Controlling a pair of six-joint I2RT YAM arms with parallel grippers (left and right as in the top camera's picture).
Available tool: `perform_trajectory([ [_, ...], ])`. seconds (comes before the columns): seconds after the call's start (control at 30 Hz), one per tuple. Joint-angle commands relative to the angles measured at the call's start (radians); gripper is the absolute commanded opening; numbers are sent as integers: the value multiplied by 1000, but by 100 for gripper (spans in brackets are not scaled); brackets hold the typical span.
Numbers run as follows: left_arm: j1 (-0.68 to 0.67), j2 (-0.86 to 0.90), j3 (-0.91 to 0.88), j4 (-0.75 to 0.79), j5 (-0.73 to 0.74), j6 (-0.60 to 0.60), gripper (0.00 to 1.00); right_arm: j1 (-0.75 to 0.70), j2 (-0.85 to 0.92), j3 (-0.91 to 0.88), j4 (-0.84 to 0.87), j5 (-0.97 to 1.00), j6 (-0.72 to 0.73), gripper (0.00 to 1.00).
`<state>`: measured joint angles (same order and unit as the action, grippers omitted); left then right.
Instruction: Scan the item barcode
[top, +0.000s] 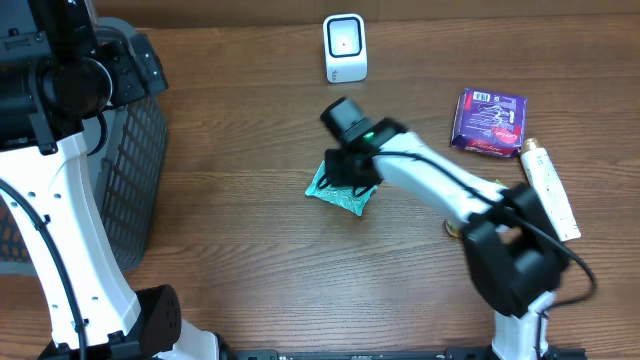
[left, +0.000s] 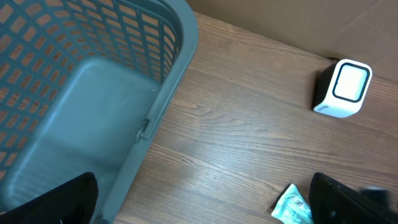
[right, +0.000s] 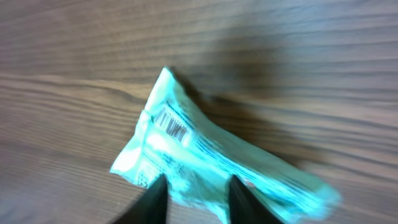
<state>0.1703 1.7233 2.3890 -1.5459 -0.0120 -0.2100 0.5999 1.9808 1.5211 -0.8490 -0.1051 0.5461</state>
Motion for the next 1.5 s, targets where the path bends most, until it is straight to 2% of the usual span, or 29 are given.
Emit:
perform_trajectory([
  [0.0, -1, -1, 17, 2, 5, 7, 99, -80, -165, 19, -48, -28, 57, 43],
  [0.1, 0, -1, 17, 2, 5, 8, 99, -135, -182, 7, -117, -76, 160, 45],
  [0.27, -1, -1, 17, 2, 5, 7, 100, -129, -181, -119, -61, -129, 246, 48],
  [0.4, 0, -1, 17, 2, 5, 7, 100, -122, -182, -248, 50, -208, 297, 56],
  [0.53, 0, -1, 17, 2, 5, 7, 100, -122, -182, -352, 196, -294, 296, 60],
  [0.73, 0, -1, 17, 2, 5, 7, 100, -101, -181, -442, 362, -297, 297, 69],
  [1.3, -1, -1, 17, 2, 5, 7, 100, -94, -177, -605, 614, -189, 345, 68],
  [1.47, 0, -1, 17, 2, 5, 7, 100, -90, -137, -608, 668, -180, 357, 63],
])
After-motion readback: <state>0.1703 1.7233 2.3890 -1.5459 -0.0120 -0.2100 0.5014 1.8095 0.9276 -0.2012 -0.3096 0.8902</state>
